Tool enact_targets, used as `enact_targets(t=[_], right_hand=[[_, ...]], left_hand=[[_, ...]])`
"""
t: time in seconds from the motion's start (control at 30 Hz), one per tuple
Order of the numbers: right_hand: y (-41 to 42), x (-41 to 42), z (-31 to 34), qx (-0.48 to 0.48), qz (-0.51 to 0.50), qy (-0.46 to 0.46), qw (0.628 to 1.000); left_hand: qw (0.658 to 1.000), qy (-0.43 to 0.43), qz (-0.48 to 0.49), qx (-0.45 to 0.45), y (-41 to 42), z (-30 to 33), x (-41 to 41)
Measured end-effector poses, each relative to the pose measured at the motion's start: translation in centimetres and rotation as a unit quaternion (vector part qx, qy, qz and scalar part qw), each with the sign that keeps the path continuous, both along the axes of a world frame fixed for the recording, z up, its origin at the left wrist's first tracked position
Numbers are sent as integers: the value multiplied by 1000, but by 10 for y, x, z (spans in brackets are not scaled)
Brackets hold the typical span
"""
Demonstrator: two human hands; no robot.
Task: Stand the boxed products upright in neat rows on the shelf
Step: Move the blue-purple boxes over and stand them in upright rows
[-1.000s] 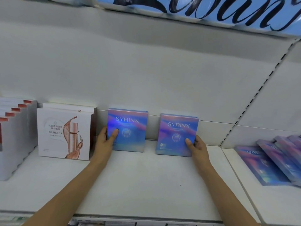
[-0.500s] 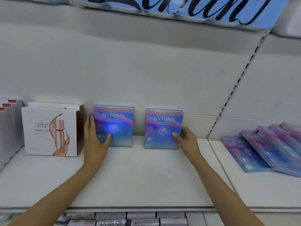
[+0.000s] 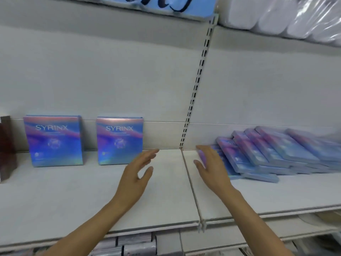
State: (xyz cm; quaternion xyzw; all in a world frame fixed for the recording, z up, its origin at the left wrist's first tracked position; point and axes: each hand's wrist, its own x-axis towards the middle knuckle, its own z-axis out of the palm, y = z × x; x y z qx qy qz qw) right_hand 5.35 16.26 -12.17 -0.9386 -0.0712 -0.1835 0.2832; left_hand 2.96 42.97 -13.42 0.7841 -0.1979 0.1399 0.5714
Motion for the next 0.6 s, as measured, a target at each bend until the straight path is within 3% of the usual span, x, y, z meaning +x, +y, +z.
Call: enact_targets(t=[0.13, 0.23, 0.37, 0.43, 0.5, 0.6], right_hand=[[-67, -13, 6, -72, -19, -1, 997], [-103, -18, 0, -130, -26, 21, 991], [-127, -13, -12, -214, -55, 16, 975], [-133, -6, -16, -230, -59, -6, 971], [-133, -3, -15, -244, -58, -40, 967], [-135, -4, -13, -257, -41, -68, 963]], left_hand=[[987, 149, -51, 14, -92, -6, 12], [968, 227, -44, 102, -146, 0, 20], [937, 244, -38, 247, -195, 0, 28], [930, 248, -55, 264, -213, 4, 30], [928, 292, -75, 218, -225, 8, 31], [934, 347, -79, -25, -231, 11, 34]])
